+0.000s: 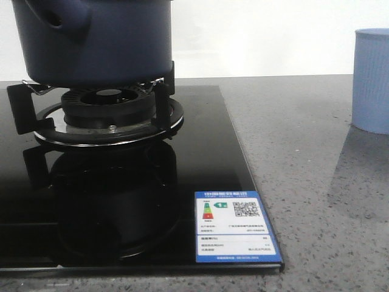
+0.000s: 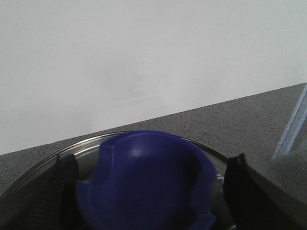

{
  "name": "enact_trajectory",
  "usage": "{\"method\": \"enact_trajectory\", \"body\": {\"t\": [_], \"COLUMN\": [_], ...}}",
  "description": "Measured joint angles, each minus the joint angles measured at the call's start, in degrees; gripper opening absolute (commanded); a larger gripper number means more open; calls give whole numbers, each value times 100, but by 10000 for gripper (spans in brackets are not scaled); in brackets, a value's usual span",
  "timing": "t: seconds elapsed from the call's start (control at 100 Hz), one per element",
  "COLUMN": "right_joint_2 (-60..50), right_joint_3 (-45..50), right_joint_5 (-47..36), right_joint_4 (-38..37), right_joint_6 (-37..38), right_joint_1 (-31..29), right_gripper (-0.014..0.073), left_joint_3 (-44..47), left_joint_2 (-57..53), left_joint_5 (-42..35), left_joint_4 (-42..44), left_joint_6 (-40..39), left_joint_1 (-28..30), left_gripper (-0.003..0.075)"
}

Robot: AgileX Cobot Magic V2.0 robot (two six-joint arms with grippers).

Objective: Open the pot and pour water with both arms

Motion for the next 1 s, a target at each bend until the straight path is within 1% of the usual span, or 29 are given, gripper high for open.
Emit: {"method": "enact_trajectory", "body": {"t": [0.22, 0.3, 0.68, 1.0], "right_joint_2": [0, 0, 0, 0], "right_joint_3": [0, 0, 0, 0], "right_joint_5": [0, 0, 0, 0], "right_joint_4": [0, 0, 0, 0], "right_joint_6": [0, 0, 0, 0], "right_joint_1": [0, 0, 0, 0], "right_gripper": [532, 532, 532, 532], "left_joint_3": [-5, -5, -5, -5], "left_joint_2": [0, 0, 0, 0], "left_joint_5": [-227, -236, -140, -140], "left_joint_4": [69, 91, 141, 141], "left_joint_6": [0, 0, 0, 0], "left_joint_1": [0, 0, 0, 0], "left_gripper": [557, 545, 394, 334]}}
